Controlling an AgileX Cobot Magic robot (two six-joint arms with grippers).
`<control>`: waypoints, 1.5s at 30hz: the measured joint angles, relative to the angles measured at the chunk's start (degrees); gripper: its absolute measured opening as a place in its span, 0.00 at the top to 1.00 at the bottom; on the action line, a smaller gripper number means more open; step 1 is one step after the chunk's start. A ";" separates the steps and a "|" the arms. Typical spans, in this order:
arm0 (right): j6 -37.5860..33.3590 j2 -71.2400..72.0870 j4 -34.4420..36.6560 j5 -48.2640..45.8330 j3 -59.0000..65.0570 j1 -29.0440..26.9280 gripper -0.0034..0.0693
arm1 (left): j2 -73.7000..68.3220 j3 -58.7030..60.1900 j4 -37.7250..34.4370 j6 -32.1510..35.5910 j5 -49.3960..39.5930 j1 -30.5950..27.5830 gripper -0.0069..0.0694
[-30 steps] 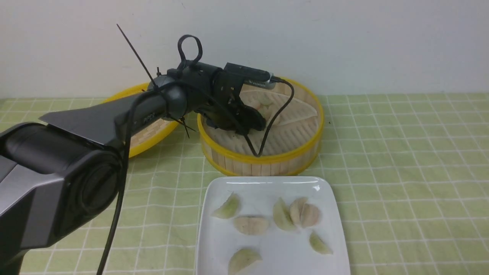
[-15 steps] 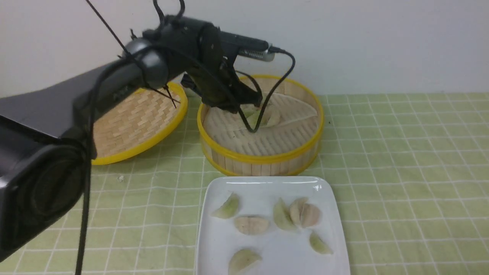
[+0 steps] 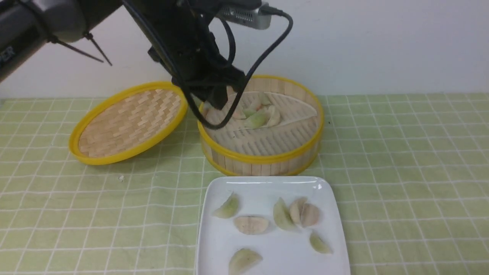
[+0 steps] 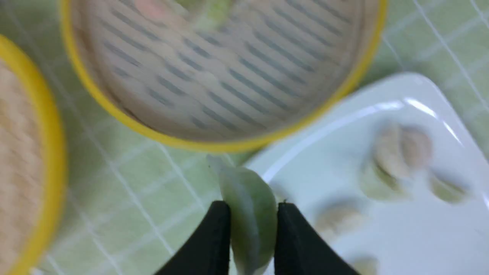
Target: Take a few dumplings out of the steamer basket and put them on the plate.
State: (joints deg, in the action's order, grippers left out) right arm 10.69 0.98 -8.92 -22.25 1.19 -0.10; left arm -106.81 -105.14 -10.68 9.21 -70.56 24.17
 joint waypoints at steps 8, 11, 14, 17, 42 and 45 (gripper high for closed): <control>0.00 0.00 0.00 0.00 0.00 0.00 0.97 | 3.28 25.85 -1.85 0.51 4.03 4.48 0.75; 0.00 0.00 0.00 0.00 0.00 0.00 0.97 | 2.55 30.44 -2.41 0.51 9.18 5.55 0.75; 0.00 0.00 0.00 0.00 0.00 0.00 0.97 | 0.71 32.54 -2.55 0.58 13.42 5.82 0.75; 0.00 0.00 0.00 0.00 0.00 0.00 0.97 | -1.36 32.58 -2.67 0.58 16.22 5.82 0.75; 0.00 0.00 0.00 0.00 0.00 0.00 0.97 | 17.34 19.28 2.41 -5.42 3.15 5.66 0.88; 0.00 0.00 0.00 0.00 0.00 0.00 0.97 | 25.77 19.18 2.40 -5.55 3.45 5.66 0.91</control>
State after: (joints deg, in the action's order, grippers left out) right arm 10.69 0.98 -8.92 -22.25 1.19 -0.10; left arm -81.03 -85.96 -8.28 3.65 -67.12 29.83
